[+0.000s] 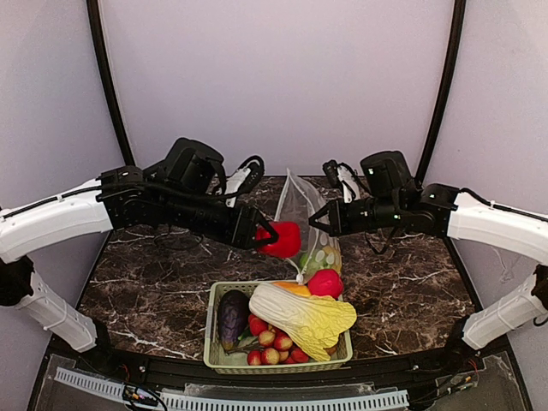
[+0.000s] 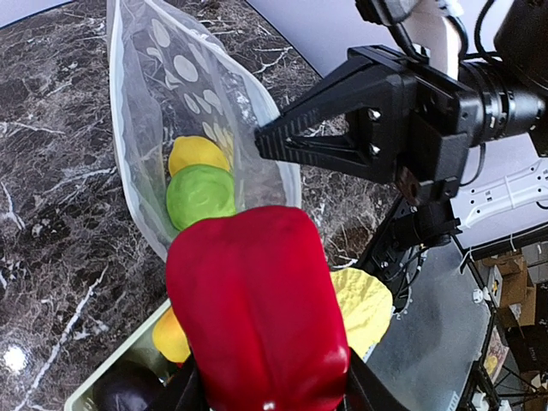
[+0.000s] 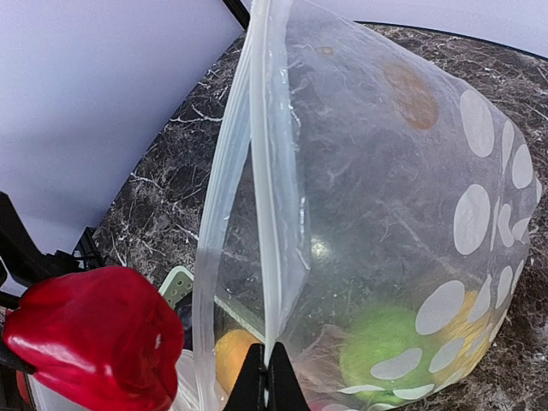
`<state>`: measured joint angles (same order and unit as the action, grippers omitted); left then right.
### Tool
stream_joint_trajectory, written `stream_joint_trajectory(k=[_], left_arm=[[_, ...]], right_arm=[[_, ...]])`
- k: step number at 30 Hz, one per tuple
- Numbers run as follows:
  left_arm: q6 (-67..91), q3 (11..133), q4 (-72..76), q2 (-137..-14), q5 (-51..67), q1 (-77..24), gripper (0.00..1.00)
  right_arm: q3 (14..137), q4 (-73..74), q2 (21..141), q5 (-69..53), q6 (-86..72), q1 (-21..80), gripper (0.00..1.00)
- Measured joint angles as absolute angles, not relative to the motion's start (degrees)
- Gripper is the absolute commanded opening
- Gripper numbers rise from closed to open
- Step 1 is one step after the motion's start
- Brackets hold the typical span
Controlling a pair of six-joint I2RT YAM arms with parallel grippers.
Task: Place the food in the zip-top bag and seal the zipper
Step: Place the fake vegetable in the zipper food storage bag.
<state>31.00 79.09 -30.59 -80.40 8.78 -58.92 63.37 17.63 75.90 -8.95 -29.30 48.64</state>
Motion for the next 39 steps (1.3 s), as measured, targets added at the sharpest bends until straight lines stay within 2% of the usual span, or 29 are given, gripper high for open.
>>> stream_joint_trajectory(k=[11, 30, 36, 39], left_arm=[[29.6, 80.8, -26.7, -84.8, 6.2, -55.4, 0.44], [29.1, 87.9, -24.9, -96.9, 3.1, -55.4, 0.44], [30.3, 88.1, -23.8, -98.3, 0.2, -55.4, 0.49], [30.7, 88.1, -23.0, -98.3, 0.0, -55.4, 0.55]], right_arm=[[64.9, 19.0, 75.7, -11.6, -29.0, 48.6, 0.00], [65.9, 19.7, 76.3, -15.9, -26.9, 48.7, 0.00], [66.8, 20.5, 78.0, -16.7, -26.2, 48.7, 0.00], [66.8, 21.1, 78.1, -16.7, -26.2, 48.7, 0.00]])
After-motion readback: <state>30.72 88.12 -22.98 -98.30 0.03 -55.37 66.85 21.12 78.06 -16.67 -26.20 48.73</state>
